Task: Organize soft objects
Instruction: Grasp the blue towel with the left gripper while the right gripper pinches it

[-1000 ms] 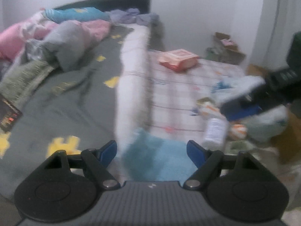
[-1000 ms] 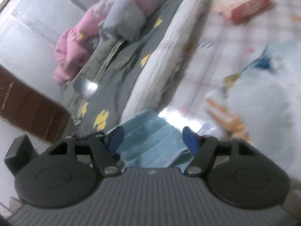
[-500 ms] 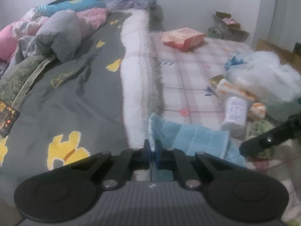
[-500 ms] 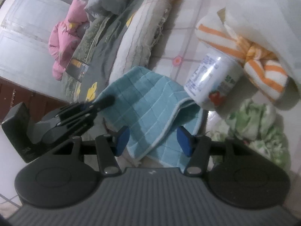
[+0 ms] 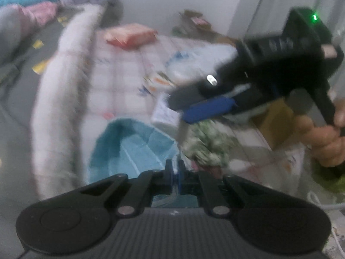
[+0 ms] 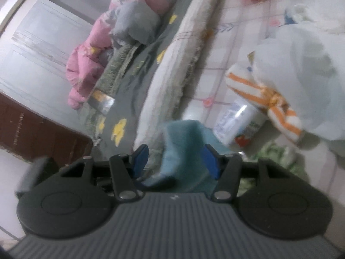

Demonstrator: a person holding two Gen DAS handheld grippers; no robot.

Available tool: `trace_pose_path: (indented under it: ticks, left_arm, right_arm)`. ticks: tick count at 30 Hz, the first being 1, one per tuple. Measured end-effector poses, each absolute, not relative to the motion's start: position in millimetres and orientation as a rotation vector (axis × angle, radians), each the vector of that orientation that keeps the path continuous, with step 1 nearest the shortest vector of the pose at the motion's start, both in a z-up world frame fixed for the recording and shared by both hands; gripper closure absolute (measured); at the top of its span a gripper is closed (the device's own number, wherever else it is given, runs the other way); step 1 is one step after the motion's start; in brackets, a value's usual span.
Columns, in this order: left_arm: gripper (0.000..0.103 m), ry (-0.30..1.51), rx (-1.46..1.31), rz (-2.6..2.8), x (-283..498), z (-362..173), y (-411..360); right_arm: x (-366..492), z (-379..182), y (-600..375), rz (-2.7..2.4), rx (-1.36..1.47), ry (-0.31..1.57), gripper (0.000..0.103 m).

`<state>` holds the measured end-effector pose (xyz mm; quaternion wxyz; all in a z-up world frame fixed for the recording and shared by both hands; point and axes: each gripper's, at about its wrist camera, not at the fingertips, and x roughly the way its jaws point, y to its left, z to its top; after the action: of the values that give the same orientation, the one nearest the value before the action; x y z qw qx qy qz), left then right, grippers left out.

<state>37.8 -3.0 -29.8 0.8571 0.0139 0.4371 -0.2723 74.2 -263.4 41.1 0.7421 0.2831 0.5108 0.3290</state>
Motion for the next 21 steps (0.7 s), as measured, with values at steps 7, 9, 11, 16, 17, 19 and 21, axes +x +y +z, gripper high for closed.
trace_pose_path:
  ticks: [7, 9, 11, 16, 17, 19, 21]
  left_arm:
    - [0.096, 0.978, 0.031, -0.589, 37, -52, -8]
    - [0.086, 0.990, 0.023, -0.594, 35, -54, -2]
    - [0.072, 0.988, 0.034, -0.591, 33, -52, 2]
    - [0.059, 0.953, 0.069, -0.563, 29, -38, 16]
    - [0.055, 0.944, 0.073, -0.550, 30, -35, 20]
    - [0.045, 0.916, 0.093, -0.512, 34, -31, 25]
    - [0.039, 0.893, 0.139, -0.457, 41, -29, 26]
  right_arm:
    - [80, 18, -231, 0.767, 0.568, 1.224, 0.050]
    - [81, 7, -226, 0.741, 0.534, 1.262, 0.052]
    - [83, -6, -224, 0.713, 0.510, 1.298, 0.053]
    - [84, -19, -230, 0.696, 0.514, 1.331, 0.059]
    - [84, -19, -231, 0.695, 0.512, 1.331, 0.059]
    - [83, -19, -232, 0.697, 0.510, 1.334, 0.060]
    - [82, -20, -234, 0.697, 0.510, 1.337, 0.060]
